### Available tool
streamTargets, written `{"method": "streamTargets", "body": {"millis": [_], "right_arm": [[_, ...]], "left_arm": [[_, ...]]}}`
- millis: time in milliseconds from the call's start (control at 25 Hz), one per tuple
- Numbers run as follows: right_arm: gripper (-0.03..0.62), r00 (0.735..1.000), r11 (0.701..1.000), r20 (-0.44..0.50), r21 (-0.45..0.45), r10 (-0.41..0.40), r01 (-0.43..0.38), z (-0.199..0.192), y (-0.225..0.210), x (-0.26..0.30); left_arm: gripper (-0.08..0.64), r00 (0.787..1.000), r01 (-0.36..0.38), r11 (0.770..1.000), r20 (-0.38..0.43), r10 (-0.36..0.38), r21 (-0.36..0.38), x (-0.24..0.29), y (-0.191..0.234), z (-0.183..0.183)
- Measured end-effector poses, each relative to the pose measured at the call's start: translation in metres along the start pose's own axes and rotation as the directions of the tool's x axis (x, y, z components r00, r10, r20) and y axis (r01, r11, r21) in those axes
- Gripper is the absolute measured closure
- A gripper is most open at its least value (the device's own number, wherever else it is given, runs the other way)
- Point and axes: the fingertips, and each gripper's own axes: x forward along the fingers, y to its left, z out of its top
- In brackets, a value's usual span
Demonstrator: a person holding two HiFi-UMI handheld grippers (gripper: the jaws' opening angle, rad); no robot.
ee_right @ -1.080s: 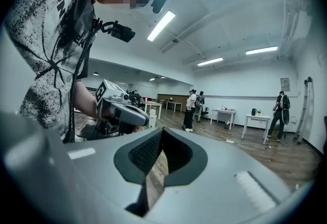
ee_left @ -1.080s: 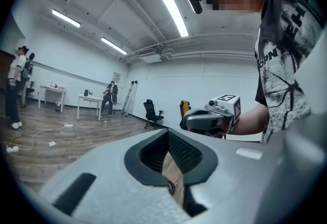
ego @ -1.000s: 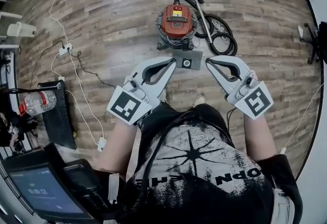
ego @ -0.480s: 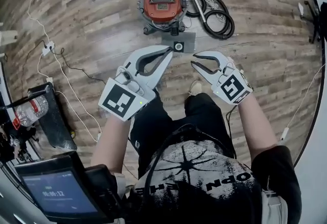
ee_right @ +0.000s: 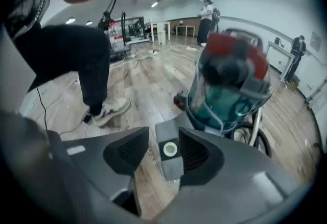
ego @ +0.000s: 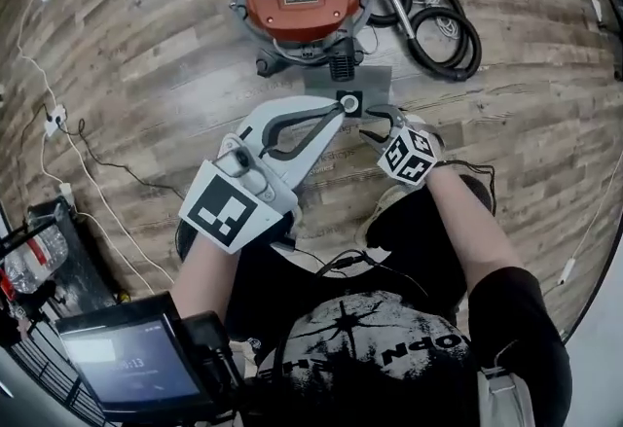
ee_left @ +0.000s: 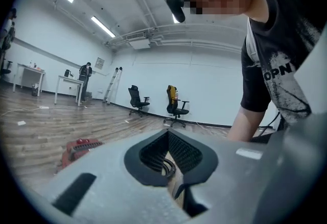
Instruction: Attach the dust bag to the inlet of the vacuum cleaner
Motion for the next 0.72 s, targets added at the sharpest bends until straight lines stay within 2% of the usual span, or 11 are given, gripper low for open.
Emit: {"method": "streamTargets", "body": {"millis": [160,280,480,600,720], "right_arm": [[0.400,0.988,0.997,-0.154,-0.068,0.031,-0.042,-0.094,0.002,0.112],[0.396,0.972,0.995,-0.233,-0.082,0.038,-0.059,-0.144,0.004,0.163],[0.385,0.932,0.991,-0.363,-0.116,0.019,-0.066,-0.205,0.005,0.200],[0.387,0.916,0.988,-0.402,-0.141,-0.002,-0.060,-0.218,0.006,0.212],[0.424,0.905,0.982,-0.423,-0.183,-0.044,-0.037,-0.226,0.001,0.218]], "left_arm": [[0.560,0.992,0.079,0.995,-0.102,-0.073,0.053,0.011,-0.002,-0.104],[0.560,0.987,0.085,0.995,-0.142,-0.077,0.052,0.014,0.000,-0.155],[0.560,0.991,0.010,1.000,-0.133,-0.013,-0.024,0.008,-0.005,-0.180],[0.560,0.993,-0.058,0.996,-0.105,0.050,-0.073,-0.002,-0.011,-0.178],[0.560,0.989,-0.079,0.995,-0.127,0.070,-0.061,-0.007,-0.018,-0.180]]}}
